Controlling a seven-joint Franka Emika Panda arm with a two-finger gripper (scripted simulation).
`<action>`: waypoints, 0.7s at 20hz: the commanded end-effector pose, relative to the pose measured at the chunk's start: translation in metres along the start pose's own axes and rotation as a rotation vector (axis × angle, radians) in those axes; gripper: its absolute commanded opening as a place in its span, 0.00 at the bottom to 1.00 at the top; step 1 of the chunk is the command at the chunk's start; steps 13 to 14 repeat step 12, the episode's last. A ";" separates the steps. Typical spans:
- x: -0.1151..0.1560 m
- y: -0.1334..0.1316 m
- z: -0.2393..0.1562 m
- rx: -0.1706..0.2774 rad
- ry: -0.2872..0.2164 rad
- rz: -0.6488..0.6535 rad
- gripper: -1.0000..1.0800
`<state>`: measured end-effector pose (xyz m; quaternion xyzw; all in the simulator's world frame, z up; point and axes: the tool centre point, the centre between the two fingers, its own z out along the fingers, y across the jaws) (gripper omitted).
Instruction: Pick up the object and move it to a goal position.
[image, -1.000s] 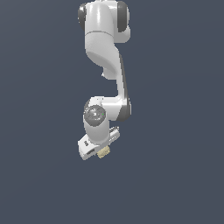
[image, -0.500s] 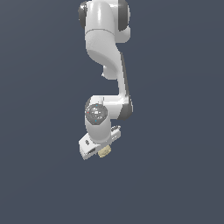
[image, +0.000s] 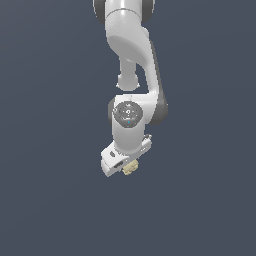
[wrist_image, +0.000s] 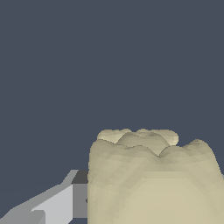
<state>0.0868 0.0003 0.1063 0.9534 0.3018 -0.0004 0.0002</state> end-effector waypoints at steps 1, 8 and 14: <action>0.009 -0.013 -0.020 0.000 0.000 0.000 0.00; 0.024 -0.034 -0.052 0.000 0.000 0.000 0.00; 0.026 -0.035 -0.055 0.000 0.001 0.000 0.00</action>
